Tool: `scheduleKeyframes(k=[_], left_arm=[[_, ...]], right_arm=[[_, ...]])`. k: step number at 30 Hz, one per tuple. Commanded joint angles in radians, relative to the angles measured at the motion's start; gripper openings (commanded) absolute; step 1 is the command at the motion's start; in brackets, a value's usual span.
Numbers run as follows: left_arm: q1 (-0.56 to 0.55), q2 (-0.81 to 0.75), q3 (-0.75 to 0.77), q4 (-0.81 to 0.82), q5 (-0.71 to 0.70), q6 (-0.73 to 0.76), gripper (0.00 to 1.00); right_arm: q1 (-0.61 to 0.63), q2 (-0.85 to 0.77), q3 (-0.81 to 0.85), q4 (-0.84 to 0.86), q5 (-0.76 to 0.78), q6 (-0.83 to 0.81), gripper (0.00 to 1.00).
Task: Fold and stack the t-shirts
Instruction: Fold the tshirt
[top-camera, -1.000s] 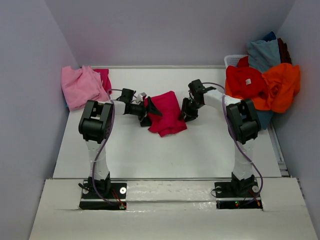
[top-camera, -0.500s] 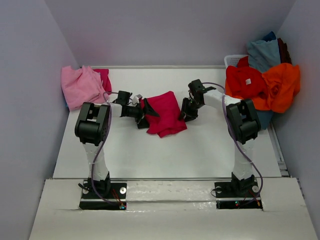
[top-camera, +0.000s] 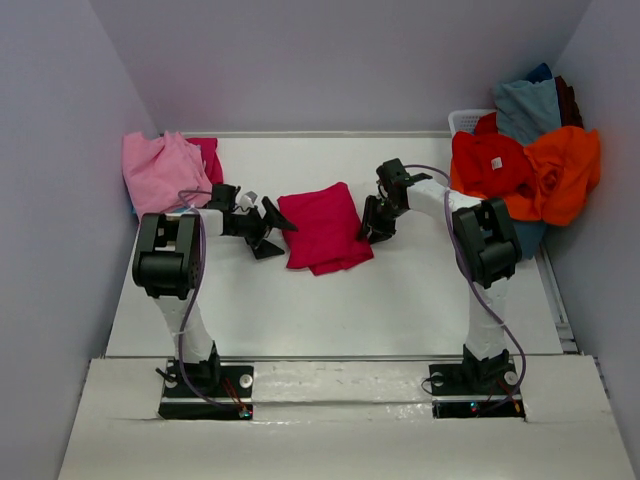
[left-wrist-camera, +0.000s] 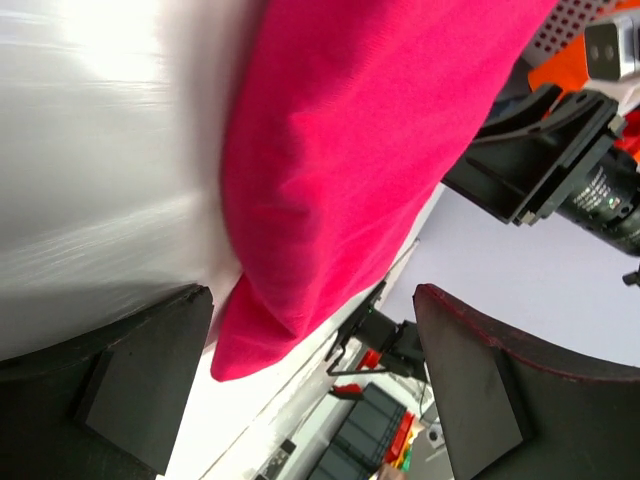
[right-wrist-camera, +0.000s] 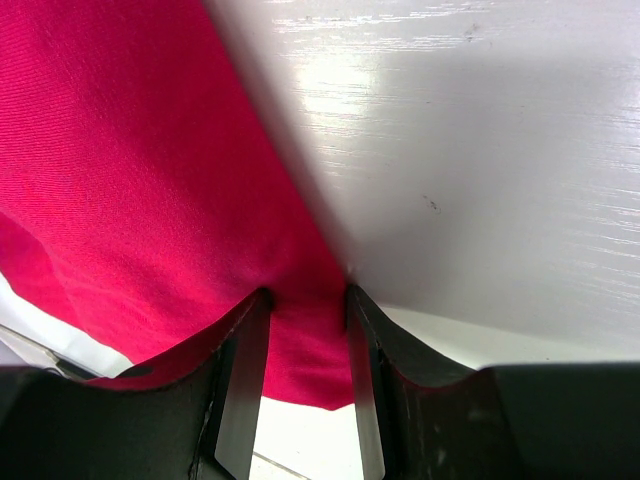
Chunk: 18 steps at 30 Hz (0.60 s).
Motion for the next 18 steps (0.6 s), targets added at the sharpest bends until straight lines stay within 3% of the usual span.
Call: scheduleKeyframes(k=[1, 18], left_arm=[[0.047, 0.031, -0.013, -0.11, -0.301, 0.099, 0.99], [0.068, 0.201, 0.291, -0.284, -0.399, 0.164, 0.99]], right_arm=[[0.009, 0.004, 0.014, 0.0, 0.0, -0.016, 0.42], [0.009, -0.01, 0.017, -0.024, 0.015, -0.032, 0.42]])
